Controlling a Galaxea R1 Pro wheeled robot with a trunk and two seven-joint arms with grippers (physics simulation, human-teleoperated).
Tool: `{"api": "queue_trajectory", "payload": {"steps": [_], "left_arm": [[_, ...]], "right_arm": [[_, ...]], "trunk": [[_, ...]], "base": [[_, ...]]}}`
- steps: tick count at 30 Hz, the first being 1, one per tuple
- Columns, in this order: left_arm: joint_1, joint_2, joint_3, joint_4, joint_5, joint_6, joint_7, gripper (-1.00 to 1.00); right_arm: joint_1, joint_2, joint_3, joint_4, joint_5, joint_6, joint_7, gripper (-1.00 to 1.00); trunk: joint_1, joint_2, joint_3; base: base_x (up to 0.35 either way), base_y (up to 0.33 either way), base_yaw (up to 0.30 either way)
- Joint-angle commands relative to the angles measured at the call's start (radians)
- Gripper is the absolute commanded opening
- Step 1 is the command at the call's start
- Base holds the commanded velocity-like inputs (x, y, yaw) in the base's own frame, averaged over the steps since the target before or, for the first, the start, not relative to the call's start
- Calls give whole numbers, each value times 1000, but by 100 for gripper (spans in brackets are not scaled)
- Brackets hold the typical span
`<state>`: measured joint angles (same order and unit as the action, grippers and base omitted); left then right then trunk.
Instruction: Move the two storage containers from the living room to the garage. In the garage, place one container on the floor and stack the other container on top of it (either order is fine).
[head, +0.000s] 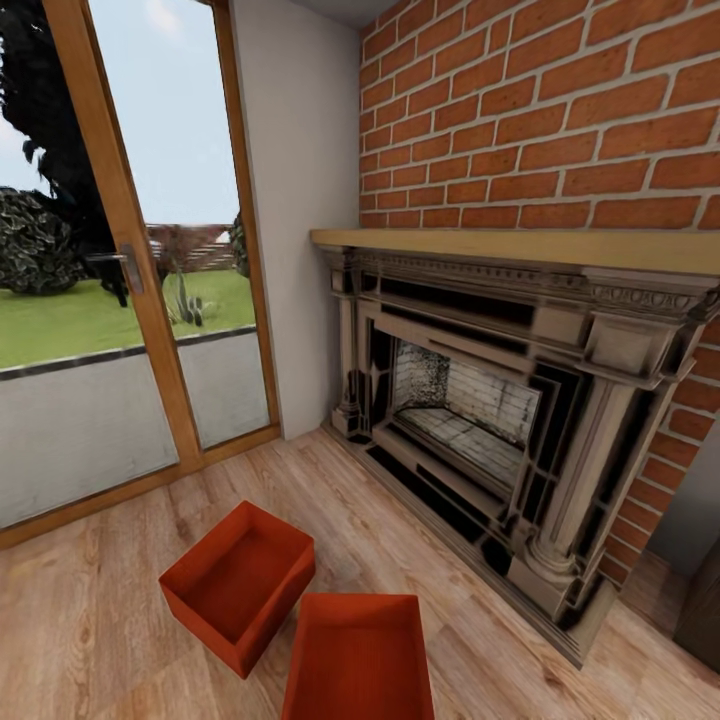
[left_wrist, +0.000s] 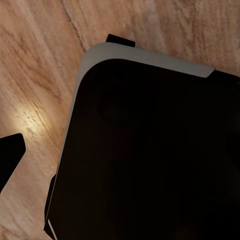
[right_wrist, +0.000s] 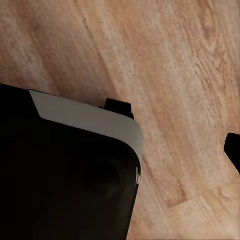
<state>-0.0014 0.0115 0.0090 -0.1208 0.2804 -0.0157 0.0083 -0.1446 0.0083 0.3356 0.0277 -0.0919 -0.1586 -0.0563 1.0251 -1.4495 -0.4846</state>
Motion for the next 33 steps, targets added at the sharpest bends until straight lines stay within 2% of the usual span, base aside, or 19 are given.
{"api": "queue_trajectory", "payload": {"steps": [1, 33], "left_arm": [[0, -1, 0, 0, 3, -2, 1, 100], [0, 1, -5, 0, -4, -4, 0, 100]], "right_arm": [[-1, 0, 7, 3, -12, -6, -2, 100], [-1, -1, 13, 3, -7, 1, 11, 100]], "trunk": [[0, -1, -2], [0, -1, -52]], "base": [[0, 0, 0], [0, 0, 0]]}}
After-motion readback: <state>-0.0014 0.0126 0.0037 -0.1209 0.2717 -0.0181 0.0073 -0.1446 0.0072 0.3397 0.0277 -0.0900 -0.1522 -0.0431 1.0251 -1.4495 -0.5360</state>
